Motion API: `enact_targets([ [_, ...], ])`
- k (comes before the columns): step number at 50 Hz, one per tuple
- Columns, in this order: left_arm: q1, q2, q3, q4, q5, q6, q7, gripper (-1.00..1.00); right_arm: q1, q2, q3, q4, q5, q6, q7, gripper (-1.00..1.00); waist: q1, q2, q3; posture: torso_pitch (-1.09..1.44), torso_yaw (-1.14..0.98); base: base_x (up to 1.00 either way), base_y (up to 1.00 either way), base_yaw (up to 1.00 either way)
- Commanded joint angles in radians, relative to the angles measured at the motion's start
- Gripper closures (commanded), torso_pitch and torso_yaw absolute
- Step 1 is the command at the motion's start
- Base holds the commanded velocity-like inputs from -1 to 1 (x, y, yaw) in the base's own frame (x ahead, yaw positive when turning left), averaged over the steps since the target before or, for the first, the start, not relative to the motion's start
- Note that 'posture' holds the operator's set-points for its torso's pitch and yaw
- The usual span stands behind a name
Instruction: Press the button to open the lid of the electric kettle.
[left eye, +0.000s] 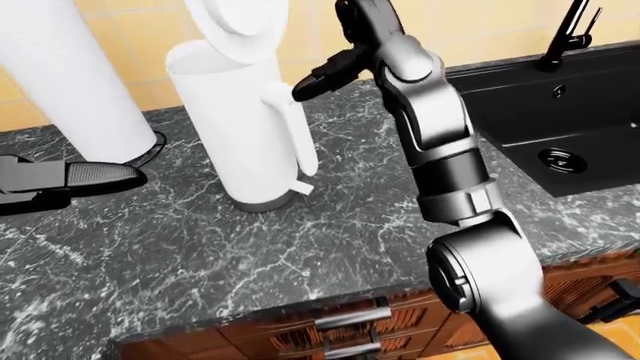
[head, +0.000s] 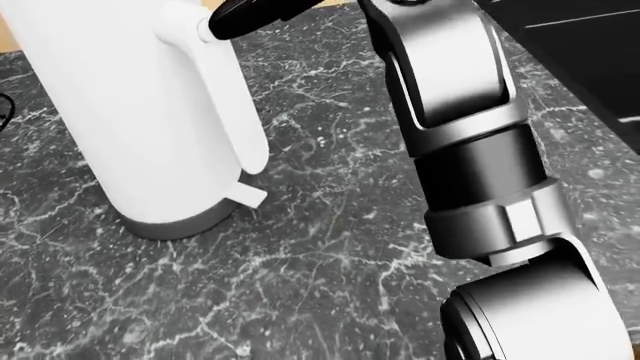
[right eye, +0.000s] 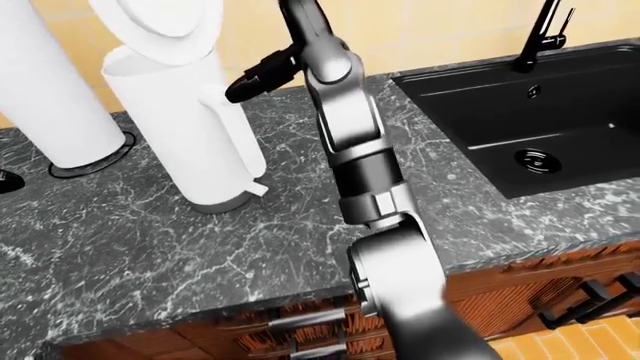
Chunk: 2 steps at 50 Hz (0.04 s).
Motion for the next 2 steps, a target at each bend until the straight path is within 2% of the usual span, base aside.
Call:
enact_targets([
  [1,-0.015,0.017,0.017,0.002,0.013,-0.022,0.005,-1.00,-0.006,0.006,0.010,-0.044,-0.015,-0.012,-0.009,-1.00,0.002,0.002,-0.014,-0.13,0.00,0.00,0.00,0.00],
  [2,-0.016,0.017,0.017,0.002,0.013,-0.022,0.005,-1.00,0.000,0.008,0.010,-0.049,-0.017,-0.013,-0.012,-1.00,0.003,0.002,-0.014,-0.13,0.00,0.00,0.00,0.00],
])
